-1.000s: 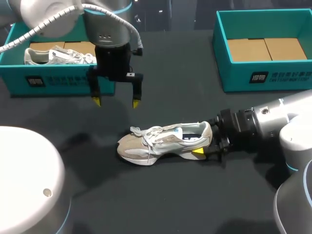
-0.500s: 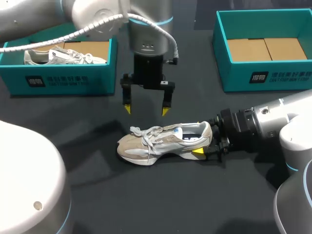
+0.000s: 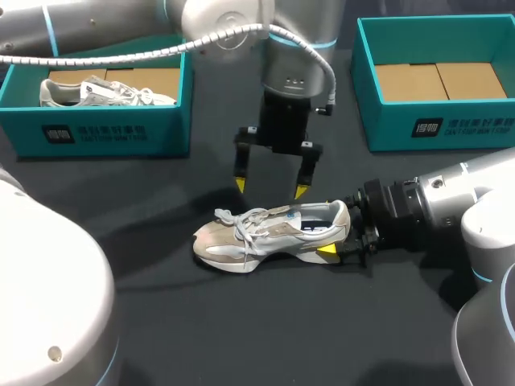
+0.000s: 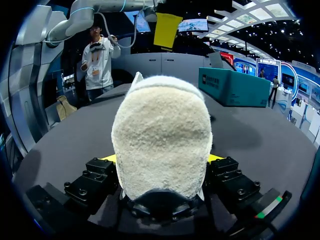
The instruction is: Take the shoe out of the shoebox, open the shoe tongue, remove and reinsert the insole, then place the shoe into the shoebox
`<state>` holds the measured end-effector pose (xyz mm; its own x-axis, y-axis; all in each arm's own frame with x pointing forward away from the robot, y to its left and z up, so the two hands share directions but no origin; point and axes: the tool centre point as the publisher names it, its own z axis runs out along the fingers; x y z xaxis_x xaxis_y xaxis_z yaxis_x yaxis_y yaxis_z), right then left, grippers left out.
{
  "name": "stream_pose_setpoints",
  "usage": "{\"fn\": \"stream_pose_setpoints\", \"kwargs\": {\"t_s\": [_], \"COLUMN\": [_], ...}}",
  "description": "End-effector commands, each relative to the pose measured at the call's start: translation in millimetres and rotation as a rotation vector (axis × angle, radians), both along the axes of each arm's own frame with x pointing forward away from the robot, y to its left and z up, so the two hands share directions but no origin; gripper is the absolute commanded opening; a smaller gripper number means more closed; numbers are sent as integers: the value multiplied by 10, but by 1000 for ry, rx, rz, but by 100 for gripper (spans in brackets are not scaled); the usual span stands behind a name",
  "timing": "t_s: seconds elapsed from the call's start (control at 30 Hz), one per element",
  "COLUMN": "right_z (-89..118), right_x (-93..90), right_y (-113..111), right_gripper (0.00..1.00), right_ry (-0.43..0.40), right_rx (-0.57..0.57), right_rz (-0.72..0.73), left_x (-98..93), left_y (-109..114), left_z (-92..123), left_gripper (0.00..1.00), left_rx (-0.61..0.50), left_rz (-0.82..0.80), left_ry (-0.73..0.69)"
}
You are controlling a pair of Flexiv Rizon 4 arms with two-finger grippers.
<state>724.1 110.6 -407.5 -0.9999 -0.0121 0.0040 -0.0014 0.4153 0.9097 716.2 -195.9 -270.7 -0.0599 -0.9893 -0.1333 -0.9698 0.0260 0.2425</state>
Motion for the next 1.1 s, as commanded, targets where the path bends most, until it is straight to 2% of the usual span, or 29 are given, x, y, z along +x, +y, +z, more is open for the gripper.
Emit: {"fn": "stream_pose_setpoints", "kwargs": {"t_s": [0.03, 0.2, 0.57, 0.83, 1.1], "right_z": [-15, -15, -15, -15, -15], "right_x": [8, 8, 8, 8, 8], "right_y": [3, 3, 3, 3, 3], "right_gripper": [0, 0, 0, 0, 0], "right_ry": [0, 0, 0, 0, 0], "right_rx": [-5, -5, -5, -5, -5], "right_rz": [0, 0, 0, 0, 0], "left_x": [-13, -54, -118, -92, -113], "left_y": [-33, -144, -338, -374, -379], "left_z": [-2, -42, -279, -469, -561], "left_gripper": [100, 100, 100, 100, 100], "left_rx": [8, 30, 128, 189, 242], "left_rz": [4, 35, 57, 72, 67], "left_ry": [11, 33, 42, 47, 64]}}
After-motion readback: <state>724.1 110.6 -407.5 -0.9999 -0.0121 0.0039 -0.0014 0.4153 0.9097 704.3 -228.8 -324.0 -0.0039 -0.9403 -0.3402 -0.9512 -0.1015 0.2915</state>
